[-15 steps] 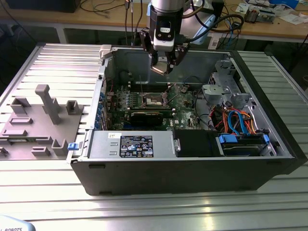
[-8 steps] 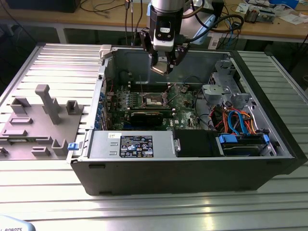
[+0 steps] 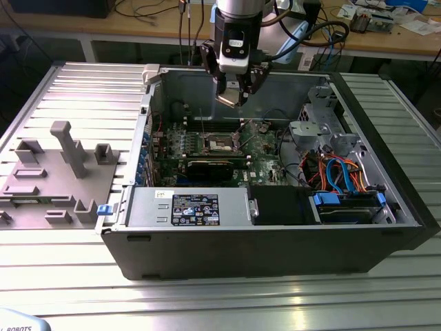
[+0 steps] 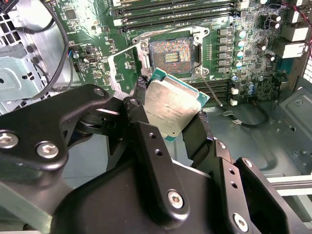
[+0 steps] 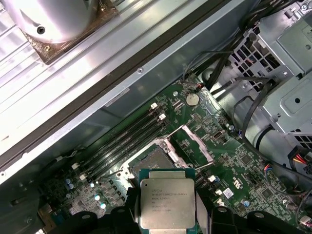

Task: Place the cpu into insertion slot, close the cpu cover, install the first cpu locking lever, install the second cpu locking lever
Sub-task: 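Place the cpu into insertion slot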

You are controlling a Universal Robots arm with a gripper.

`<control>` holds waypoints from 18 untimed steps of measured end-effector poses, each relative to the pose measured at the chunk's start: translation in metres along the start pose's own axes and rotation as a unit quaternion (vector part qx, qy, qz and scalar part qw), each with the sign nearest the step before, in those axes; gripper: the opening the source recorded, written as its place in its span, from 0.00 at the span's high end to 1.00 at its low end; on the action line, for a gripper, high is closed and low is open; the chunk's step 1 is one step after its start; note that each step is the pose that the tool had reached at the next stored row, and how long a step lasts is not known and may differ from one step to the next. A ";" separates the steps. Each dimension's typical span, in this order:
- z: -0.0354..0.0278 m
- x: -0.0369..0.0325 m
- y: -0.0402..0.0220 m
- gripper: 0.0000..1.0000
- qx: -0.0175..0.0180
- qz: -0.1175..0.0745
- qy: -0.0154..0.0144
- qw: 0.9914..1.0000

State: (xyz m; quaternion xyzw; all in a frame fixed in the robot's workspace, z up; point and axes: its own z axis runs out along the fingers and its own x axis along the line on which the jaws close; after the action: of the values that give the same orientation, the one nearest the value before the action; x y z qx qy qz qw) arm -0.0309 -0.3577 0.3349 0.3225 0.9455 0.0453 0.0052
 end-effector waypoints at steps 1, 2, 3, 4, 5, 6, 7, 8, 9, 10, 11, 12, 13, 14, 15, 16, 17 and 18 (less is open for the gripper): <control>0.0000 0.0000 0.0000 0.46 0.000 0.000 0.000 1.000; 0.0000 0.0000 0.0000 0.46 0.000 0.001 0.000 1.000; 0.0001 0.0000 0.0000 0.46 0.000 0.001 0.000 1.000; 0.0001 0.0000 0.0000 0.46 0.000 0.001 0.000 1.000; 0.0001 0.0000 0.0000 0.46 0.000 0.002 0.000 1.000; 0.0001 0.0000 0.0000 0.46 0.000 0.002 0.000 1.000; 0.0002 0.0000 0.0000 0.46 0.000 0.002 0.000 1.000; 0.0001 0.0000 0.0000 0.46 0.000 0.002 0.000 1.000; 0.0002 0.0000 0.0000 0.46 0.000 0.003 0.000 1.000; 0.0002 0.0000 0.0000 0.46 0.000 0.003 0.000 1.000; 0.0002 0.0000 0.0000 0.46 0.000 0.003 0.000 1.000; 0.0002 0.0000 0.0000 0.46 0.000 0.004 0.000 1.000; 0.0002 0.0000 0.0000 0.46 0.000 0.004 0.000 1.000; 0.0002 0.0000 0.0000 0.46 0.000 0.004 0.000 1.000; 0.0003 0.0000 0.0000 0.46 0.000 0.004 0.000 1.000; 0.0003 0.0000 0.0000 0.46 0.000 0.005 0.000 1.000; 0.0004 0.0000 0.0000 0.46 0.000 0.005 0.000 1.000; 0.0004 0.0000 -0.0001 0.46 0.000 0.005 0.000 1.000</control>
State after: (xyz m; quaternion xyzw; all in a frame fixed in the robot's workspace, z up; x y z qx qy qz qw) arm -0.0309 -0.3577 0.3345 0.3277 0.9437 0.0452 0.0055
